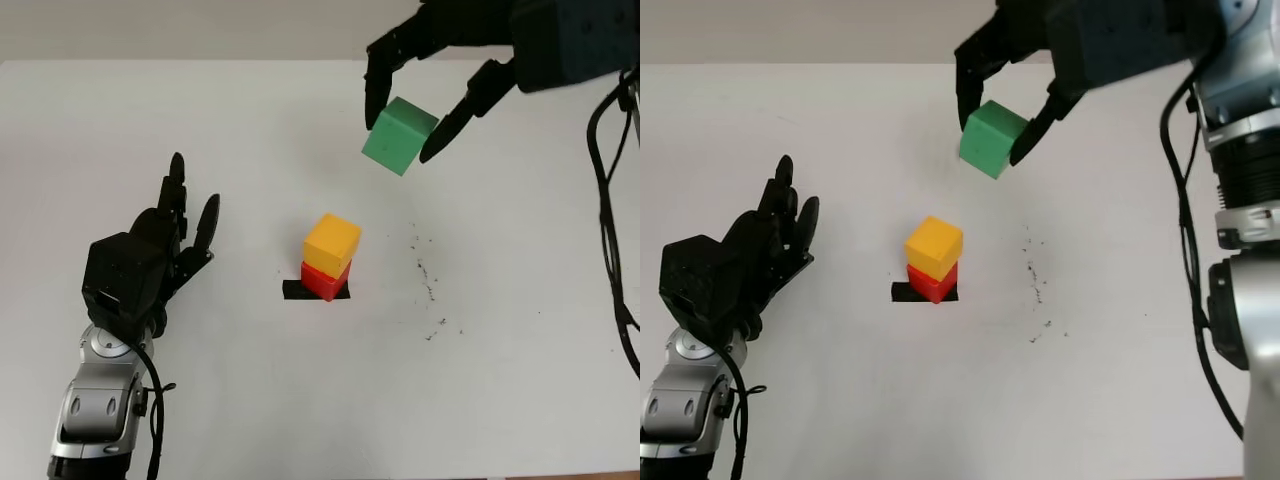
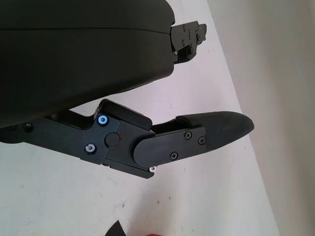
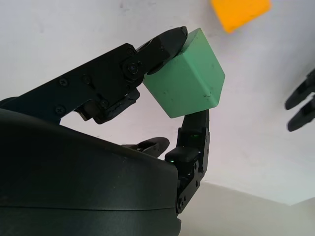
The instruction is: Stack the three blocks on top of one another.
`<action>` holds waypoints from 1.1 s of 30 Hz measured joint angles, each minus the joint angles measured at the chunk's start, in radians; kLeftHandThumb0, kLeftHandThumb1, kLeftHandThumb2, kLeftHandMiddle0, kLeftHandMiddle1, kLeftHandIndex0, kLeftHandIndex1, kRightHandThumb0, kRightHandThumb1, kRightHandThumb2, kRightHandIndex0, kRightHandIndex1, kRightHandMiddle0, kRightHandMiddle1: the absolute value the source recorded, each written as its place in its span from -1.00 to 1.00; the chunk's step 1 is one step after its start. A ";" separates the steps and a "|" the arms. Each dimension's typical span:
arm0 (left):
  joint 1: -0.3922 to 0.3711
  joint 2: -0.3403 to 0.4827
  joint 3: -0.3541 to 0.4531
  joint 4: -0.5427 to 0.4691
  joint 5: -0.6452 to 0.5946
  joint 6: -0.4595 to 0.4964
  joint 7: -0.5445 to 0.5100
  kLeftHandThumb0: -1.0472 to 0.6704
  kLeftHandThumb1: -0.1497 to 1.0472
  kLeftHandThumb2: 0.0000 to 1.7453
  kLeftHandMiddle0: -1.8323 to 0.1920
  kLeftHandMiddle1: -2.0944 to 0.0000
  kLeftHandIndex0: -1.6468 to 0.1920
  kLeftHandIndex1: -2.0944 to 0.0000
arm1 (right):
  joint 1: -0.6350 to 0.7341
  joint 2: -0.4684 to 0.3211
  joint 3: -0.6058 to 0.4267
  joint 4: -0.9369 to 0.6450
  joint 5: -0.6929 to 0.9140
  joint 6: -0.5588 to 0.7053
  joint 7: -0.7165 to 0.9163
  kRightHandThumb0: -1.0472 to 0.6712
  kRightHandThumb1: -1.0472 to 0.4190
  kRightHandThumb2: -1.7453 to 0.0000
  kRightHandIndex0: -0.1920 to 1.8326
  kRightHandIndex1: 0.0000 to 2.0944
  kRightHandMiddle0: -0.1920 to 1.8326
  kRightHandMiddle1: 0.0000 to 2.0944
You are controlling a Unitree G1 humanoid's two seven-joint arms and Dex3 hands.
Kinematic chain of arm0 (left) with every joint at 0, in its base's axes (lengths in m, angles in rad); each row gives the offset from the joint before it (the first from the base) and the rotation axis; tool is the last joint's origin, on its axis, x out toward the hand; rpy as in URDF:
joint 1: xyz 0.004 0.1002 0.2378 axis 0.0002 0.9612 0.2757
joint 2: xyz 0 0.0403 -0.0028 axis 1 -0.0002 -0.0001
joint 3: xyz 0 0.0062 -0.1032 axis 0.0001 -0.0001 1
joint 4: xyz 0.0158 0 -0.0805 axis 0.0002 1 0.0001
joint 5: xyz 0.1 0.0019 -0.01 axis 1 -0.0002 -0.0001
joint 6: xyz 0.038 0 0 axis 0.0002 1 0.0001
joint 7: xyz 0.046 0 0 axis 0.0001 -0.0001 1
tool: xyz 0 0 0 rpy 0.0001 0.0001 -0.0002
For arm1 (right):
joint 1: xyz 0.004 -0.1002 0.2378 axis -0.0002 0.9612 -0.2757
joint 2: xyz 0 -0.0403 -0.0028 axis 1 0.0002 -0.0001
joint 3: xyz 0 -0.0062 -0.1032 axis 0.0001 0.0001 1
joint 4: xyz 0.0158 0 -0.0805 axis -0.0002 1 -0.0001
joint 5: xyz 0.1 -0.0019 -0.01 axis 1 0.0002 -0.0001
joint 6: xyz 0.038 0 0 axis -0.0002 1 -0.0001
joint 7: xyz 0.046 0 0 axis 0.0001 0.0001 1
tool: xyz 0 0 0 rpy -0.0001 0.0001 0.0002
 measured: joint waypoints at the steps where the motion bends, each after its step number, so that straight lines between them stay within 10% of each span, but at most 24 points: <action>1: -0.001 0.000 0.000 0.007 0.002 -0.003 0.000 -0.79 1.00 -0.21 0.99 0.96 1.00 1.00 | -0.005 0.010 0.005 -0.016 -0.006 0.029 0.008 -0.27 -0.72 0.93 -0.35 -0.94 -0.22 0.26; 33: -0.009 -0.035 -0.015 0.012 0.006 -0.006 0.036 -0.77 1.00 -0.24 1.00 0.96 1.00 0.99 | 0.017 0.097 0.091 -0.122 -0.051 0.120 0.091 -0.26 -0.83 0.94 -0.44 -0.96 -0.38 0.44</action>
